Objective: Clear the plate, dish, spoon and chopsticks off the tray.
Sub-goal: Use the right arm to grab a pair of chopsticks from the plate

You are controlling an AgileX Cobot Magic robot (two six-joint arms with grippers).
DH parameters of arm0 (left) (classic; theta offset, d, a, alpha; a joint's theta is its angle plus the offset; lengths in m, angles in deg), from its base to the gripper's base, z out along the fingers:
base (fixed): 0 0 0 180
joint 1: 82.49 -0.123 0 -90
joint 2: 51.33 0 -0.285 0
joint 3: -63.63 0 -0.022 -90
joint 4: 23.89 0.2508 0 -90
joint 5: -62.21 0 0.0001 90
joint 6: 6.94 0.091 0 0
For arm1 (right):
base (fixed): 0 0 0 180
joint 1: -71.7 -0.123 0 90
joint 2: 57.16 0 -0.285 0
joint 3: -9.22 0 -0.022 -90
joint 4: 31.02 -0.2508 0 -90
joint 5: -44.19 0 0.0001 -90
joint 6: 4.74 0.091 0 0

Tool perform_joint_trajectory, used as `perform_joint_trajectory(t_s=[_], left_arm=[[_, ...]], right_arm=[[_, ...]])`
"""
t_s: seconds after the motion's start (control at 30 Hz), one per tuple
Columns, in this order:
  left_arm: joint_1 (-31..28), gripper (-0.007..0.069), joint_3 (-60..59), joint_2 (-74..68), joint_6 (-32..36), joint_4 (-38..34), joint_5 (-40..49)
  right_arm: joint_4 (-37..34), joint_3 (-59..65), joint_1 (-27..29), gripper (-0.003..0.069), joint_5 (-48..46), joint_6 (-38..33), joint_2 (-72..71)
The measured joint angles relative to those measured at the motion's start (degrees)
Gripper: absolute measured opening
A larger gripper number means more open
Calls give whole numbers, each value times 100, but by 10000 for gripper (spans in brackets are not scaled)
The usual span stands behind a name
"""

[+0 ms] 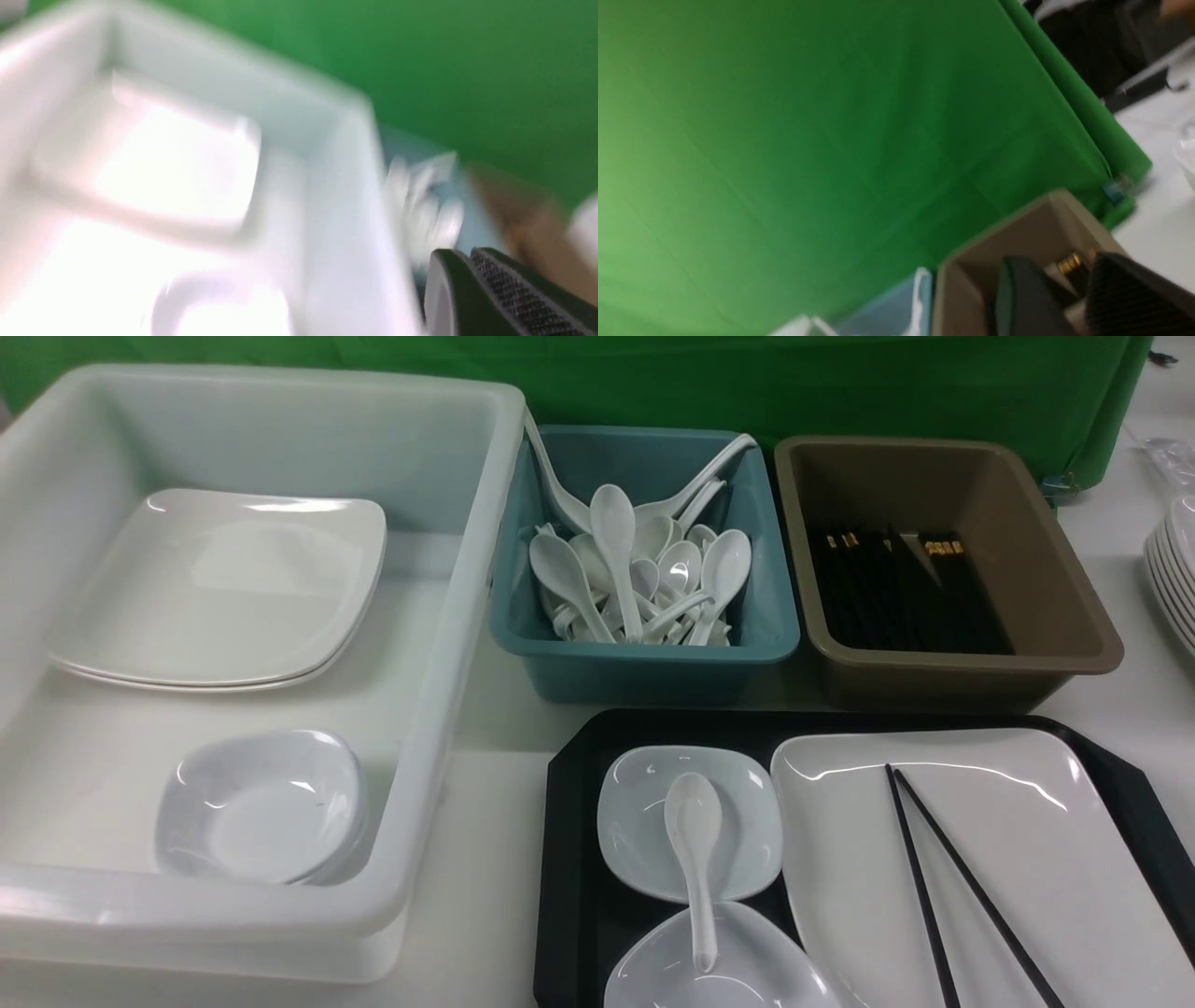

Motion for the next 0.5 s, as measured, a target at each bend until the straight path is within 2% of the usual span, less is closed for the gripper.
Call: perform_joint_trajectory(t_s=[0.07,0.13,0.2,0.3,0.4,0.43,0.5], left_arm=[[0,17,152,-582,501,-301,611],[0,17,194,-978,1056,-645,931],[0,17,206,-1483,1519,-1012,1212],[168,6,206,-1912,1833,-1322,1267],[846,1,206,-2233,2076,-1404,1164],[897,1,206,-2264,2076,-1395,1158],[1580,1,213,-2410,1855,-1175,1110]], right_arm=[[-12,-74,0,238,-54,5,0],[-17,-437,-7,202,-790,-4,24],[-17,-1111,-51,126,-2021,-238,252],[-10,-2259,-172,41,-3944,-1006,1079],[9,-3263,-237,57,-5498,-1386,2272],[14,-3321,-237,61,-5674,-1401,2436],[123,-3893,-237,141,-6500,-1596,3436]])
